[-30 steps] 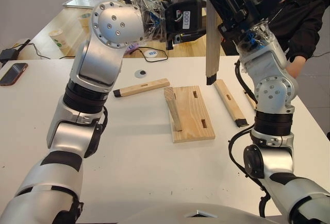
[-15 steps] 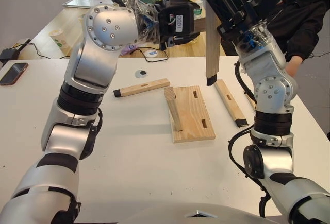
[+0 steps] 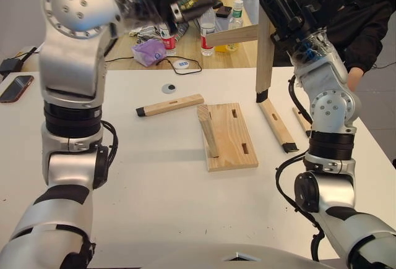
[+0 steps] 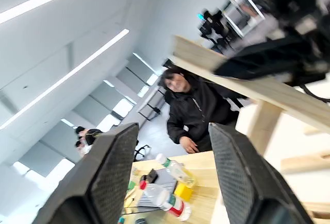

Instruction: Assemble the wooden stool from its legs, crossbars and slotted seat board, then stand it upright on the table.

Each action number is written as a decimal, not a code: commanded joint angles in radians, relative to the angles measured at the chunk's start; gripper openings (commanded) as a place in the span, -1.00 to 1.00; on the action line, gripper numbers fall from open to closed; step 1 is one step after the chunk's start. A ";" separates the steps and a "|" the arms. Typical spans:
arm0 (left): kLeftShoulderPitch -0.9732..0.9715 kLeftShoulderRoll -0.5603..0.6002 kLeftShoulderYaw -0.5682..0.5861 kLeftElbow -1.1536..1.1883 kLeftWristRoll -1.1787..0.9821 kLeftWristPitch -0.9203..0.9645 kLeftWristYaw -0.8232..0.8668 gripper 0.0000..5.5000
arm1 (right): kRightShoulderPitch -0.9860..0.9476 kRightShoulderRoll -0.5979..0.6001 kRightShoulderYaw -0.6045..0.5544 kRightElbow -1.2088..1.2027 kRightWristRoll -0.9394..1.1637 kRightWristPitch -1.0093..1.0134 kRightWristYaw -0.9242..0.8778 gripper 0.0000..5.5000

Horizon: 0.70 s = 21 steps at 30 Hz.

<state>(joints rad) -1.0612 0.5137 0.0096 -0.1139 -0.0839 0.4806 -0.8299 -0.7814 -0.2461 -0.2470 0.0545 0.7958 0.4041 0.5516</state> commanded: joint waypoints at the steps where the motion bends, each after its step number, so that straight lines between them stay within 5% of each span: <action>1: -0.073 -0.074 0.130 0.049 -0.189 0.180 0.062 -0.09 | -0.019 0.010 -0.032 0.000 0.088 0.035 0.059 -0.25; 8: -0.054 -0.082 0.282 0.141 -0.592 0.451 -0.053 -0.09 | -0.051 -0.033 -0.088 -0.005 0.304 0.195 0.162 -0.25; 15: -0.109 -0.051 0.205 0.193 -0.638 0.459 -0.091 -0.09 | -0.077 -0.055 -0.082 0.011 0.335 0.252 0.225 -0.25; 21: -0.145 -0.053 0.225 0.292 -0.641 0.406 -0.059 -0.09 | -0.108 -0.036 -0.190 0.127 0.485 0.309 0.201 -0.25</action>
<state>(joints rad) -1.1863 0.4574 0.2378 0.1563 -0.7260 0.9041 -0.8937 -0.8610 -0.2858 -0.4062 0.1587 1.2307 0.6896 0.7549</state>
